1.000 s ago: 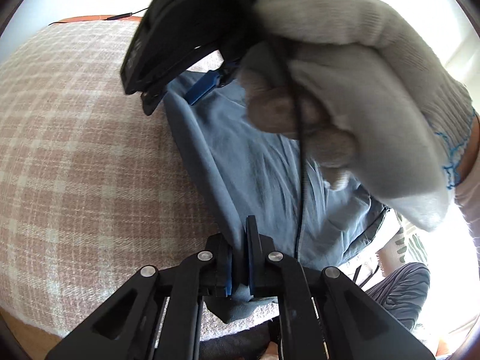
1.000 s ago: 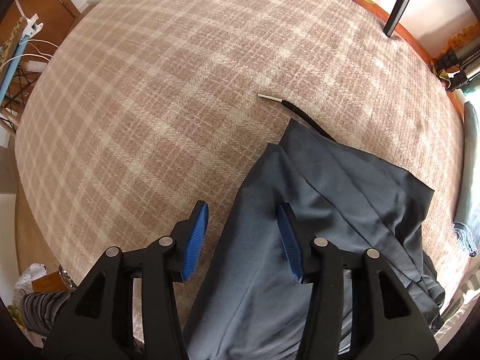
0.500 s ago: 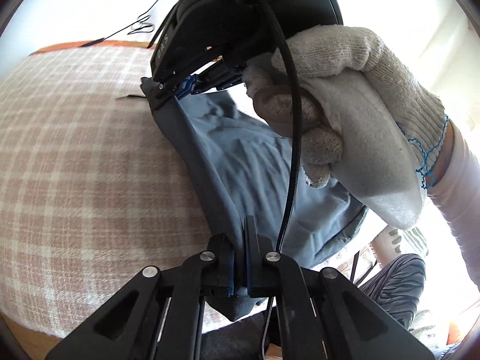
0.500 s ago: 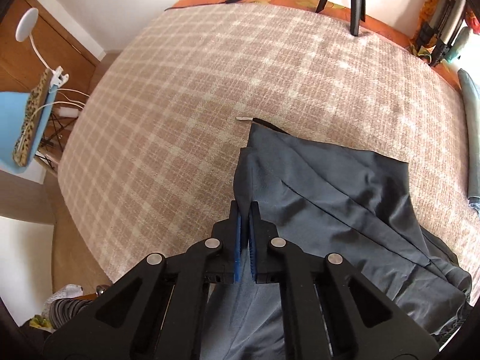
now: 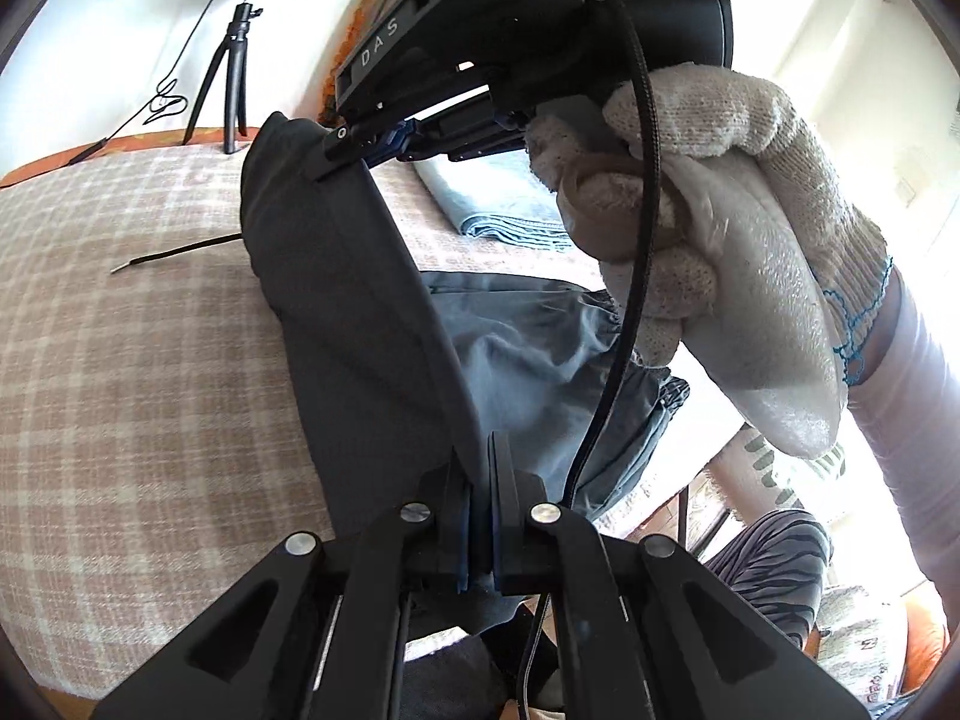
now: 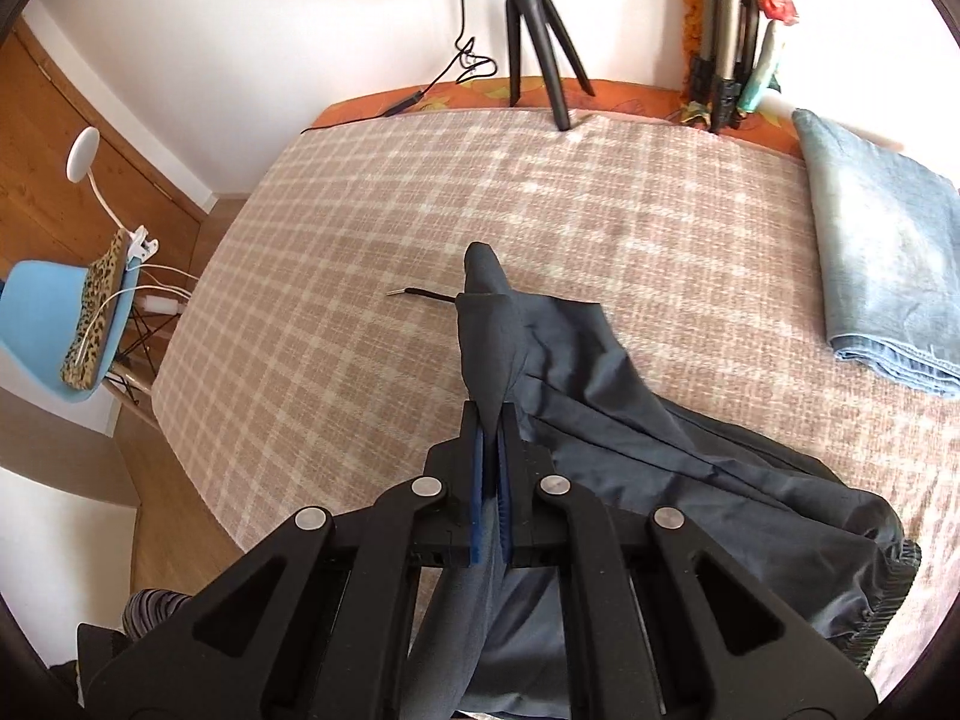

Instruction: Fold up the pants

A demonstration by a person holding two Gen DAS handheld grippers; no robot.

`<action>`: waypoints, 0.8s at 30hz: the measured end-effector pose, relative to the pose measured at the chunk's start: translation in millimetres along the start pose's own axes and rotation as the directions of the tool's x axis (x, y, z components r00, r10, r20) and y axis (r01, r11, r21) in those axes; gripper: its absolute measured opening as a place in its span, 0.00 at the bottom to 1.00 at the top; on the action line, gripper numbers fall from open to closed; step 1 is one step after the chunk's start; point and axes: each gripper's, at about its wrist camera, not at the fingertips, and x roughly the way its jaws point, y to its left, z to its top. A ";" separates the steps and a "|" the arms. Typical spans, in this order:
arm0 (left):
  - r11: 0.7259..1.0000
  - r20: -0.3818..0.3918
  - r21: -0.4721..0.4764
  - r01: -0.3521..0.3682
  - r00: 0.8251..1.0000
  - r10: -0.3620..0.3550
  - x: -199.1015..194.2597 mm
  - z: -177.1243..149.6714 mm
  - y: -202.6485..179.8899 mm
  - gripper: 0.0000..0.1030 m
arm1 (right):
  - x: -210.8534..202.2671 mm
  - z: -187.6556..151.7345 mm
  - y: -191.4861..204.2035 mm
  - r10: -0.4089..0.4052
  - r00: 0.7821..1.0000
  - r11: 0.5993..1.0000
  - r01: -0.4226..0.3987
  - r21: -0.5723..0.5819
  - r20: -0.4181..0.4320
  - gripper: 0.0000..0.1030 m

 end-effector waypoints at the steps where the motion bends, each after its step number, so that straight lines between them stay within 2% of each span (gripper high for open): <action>1: 1.000 -0.004 0.011 0.005 1.000 -0.005 4.1 2.1 -7.3 0.02 | -6.6 -2.3 -10.1 -0.001 1.000 1.000 0.001 0.011 0.009 0.04; 12: 0.992 -0.079 0.074 0.099 0.993 -0.093 56.1 16.0 -60.7 0.01 | -55.5 -39.9 -116.1 -0.059 0.996 0.988 0.047 0.148 0.074 0.04; 24: 0.972 -0.174 0.138 0.193 0.970 -0.168 116.0 20.9 -117.7 0.01 | -76.7 -74.8 -214.2 -0.126 0.991 0.955 0.107 0.276 0.053 0.04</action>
